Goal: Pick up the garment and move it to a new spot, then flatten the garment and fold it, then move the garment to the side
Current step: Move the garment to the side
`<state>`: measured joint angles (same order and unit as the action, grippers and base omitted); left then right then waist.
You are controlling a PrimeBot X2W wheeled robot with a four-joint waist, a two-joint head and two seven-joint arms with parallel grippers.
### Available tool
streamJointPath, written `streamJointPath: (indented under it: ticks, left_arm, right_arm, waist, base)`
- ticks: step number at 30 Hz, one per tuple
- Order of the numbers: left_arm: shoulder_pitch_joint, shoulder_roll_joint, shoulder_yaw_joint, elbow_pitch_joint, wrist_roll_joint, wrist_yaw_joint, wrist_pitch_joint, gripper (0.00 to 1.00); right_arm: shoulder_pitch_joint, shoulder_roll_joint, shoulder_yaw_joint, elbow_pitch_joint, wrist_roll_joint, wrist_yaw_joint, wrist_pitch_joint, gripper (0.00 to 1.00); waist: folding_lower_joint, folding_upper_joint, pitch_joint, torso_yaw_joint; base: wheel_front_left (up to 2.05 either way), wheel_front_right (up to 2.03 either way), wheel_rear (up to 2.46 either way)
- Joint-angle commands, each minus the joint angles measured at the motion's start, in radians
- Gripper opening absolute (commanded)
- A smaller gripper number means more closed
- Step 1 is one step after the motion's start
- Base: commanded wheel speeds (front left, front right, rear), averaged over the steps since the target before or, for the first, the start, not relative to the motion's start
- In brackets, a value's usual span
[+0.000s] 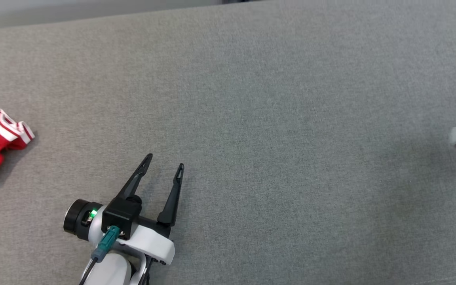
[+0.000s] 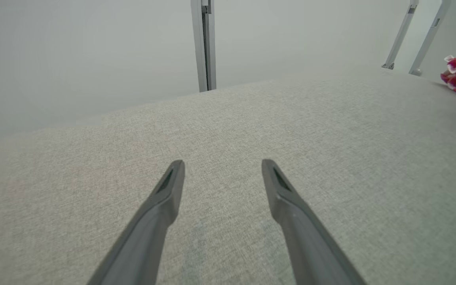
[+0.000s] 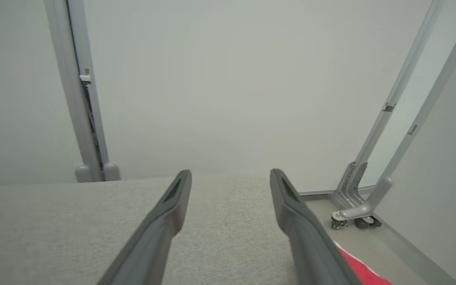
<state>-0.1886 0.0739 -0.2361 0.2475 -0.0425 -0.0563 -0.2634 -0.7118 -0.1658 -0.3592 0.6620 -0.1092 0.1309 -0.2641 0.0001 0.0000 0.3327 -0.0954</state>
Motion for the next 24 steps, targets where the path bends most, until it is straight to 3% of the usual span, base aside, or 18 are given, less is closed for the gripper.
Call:
streamJointPath:
  ticks: [1,5,11,24]
  left_arm:
    - [0.012,-0.001,0.017,0.003,-0.009,0.013,-0.002,1.0]
    - [0.025,-0.009,0.042,0.01,-0.023,0.031,-0.002,1.0]
    - [0.049,-0.016,0.076,0.023,-0.039,0.049,-0.001,1.0]
    - [0.154,-0.022,0.151,0.049,-0.071,0.08,-0.002,1.0]
  right_arm:
    - [0.056,0.023,0.053,-0.044,0.033,0.0,0.0,1.0]
    - [0.173,0.072,0.12,-0.138,0.088,0.0,0.0,1.0]
    - [0.303,0.107,0.123,-0.201,0.135,0.0,0.0,1.0]
    - [0.559,0.112,0.255,-0.25,0.232,0.0,0.0,1.0]
  waist:
    - [-0.0001,0.0,-0.034,0.018]
    - [-0.0001,0.0,-0.079,0.049]
    - [-0.0001,0.0,-0.134,0.092]
    - [-0.0001,0.0,-0.29,0.152]
  base:
    - [0.0,0.0,0.0]
    - [0.0,0.0,0.0]
    - [0.0,0.0,0.0]
    - [0.0,0.0,0.0]
